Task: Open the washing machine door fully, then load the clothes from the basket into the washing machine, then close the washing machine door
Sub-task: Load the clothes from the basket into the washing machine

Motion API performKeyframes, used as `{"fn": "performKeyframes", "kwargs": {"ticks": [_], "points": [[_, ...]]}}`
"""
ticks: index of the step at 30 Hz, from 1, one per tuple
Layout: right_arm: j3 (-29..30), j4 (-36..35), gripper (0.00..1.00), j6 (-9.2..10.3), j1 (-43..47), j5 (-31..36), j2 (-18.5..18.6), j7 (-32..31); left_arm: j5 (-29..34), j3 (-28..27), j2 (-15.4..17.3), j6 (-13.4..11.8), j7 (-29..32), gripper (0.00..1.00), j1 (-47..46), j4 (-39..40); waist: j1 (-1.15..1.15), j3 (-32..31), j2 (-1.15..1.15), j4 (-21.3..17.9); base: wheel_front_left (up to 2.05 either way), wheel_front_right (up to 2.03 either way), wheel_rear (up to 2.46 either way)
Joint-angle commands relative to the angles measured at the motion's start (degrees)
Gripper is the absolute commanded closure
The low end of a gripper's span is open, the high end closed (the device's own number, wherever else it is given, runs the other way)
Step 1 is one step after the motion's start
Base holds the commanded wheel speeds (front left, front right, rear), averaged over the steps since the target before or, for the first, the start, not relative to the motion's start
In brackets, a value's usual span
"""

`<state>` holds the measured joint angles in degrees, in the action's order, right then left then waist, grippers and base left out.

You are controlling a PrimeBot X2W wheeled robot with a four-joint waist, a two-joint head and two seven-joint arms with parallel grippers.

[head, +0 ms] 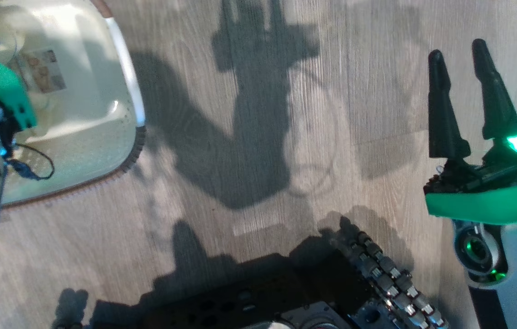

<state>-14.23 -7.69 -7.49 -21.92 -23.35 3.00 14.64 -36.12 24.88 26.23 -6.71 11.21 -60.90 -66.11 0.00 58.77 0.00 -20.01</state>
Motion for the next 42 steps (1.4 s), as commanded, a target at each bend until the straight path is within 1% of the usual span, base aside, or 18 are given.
{"fn": "performKeyframes", "kwargs": {"ticks": [1, 3, 8, 15, 19, 20, 22, 28, 30, 31, 35, 39, 42], "points": [[-0.12, -1.16, 0.00, 0.00, 1.87, 0.09, -0.12, 0.36, 0.77, -0.31, 1.86, -0.10, -1.77, 1.00, 2.34, 1.22, 0.00, -1.48, 0.00, 1.06, 0.00, 0.00, 0.00], [0.45, -1.13, 0.00, 0.00, 2.31, 0.54, -0.12, 0.36, 1.09, 0.17, 0.83, 0.04, -4.04, 1.00, 3.19, 2.36, 0.00, -2.79, 0.00, 1.90, 0.00, 0.00, 0.00], [1.90, -0.64, 0.00, 0.00, 3.85, 2.27, -0.11, 0.36, 2.10, 1.45, -1.74, -0.50, -10.17, 1.00, 6.07, 4.68, 0.00, -7.10, 0.00, 4.05, 0.00, 0.00, 0.00], [3.99, -0.11, 0.00, 0.00, 7.41, 4.02, 1.13, 0.36, 1.08, 1.09, -5.34, -0.21, -19.41, 1.00, 11.39, 7.89, 0.00, -15.51, 0.00, 6.79, 0.00, 0.00, 0.00], [4.66, 0.49, 0.00, 0.00, 9.45, 4.37, 1.85, 0.36, 0.63, 0.70, -6.37, -0.61, -23.34, 1.00, 14.83, 10.83, 0.00, -20.11, 0.00, 7.94, 0.00, 0.00, 0.00], [4.66, 0.49, 0.00, 0.00, 9.45, 4.37, 1.85, 0.36, 0.63, 0.70, -6.37, -0.61, -23.34, 1.00, 14.83, 10.83, 0.00, -20.11, 0.00, 7.94, 0.00, 0.00, 0.00], [4.78, 0.94, 0.00, 0.00, 10.46, 4.50, 2.08, 0.36, 0.53, 0.34, -6.56, -0.98, -24.65, 1.00, 17.02, 13.10, 0.00, -22.58, 0.00, 8.30, 0.00, 0.00, 0.00], [5.04, 2.43, 0.00, 0.00, 14.36, 4.96, 2.26, 0.36, 0.97, -1.44, -6.62, -2.82, -26.11, 1.00, 26.21, 24.21, 0.00, -30.19, 0.00, 9.24, 0.00, 0.00, 0.00], [5.06, 2.91, 0.00, 0.00, 15.61, 5.11, 2.37, 0.36, 1.83, -2.35, -6.51, -3.72, -26.16, 1.00, 29.70, 29.66, 0.00, -32.59, 0.00, 9.62, 0.00, 0.00, 0.00], [5.02, 3.30, 0.00, 0.00, 16.75, 5.34, 2.57, 0.36, 3.15, -3.40, -6.40, -4.58, -26.18, 1.00, 33.42, 35.67, 0.00, -35.01, 0.00, 10.02, 0.00, 0.00, 0.00], [5.04, 4.00, 0.00, 0.00, 18.79, 5.78, 3.04, 0.36, 5.57, -5.10, -6.23, -6.15, -26.19, 1.00, 40.16, 45.85, 0.00, -39.03, 0.00, 11.01, 0.00, 0.00, 0.00], [4.82, 4.89, 0.00, 0.00, 20.52, 6.11, 3.72, 0.36, 6.90, -6.33, -6.16, -7.34, -26.20, 1.00, 45.35, 52.65, 0.00, -42.89, 0.00, 11.98, 0.00, 0.00, 0.00], [4.56, 5.49, 0.00, 0.00, 21.81, 6.37, 4.20, 0.36, 7.58, -6.37, -5.60, -8.14, -26.16, 1.00, 48.55, 55.73, 0.00, -45.72, 0.00, 12.65, 0.00, 0.00, 0.00]]}}
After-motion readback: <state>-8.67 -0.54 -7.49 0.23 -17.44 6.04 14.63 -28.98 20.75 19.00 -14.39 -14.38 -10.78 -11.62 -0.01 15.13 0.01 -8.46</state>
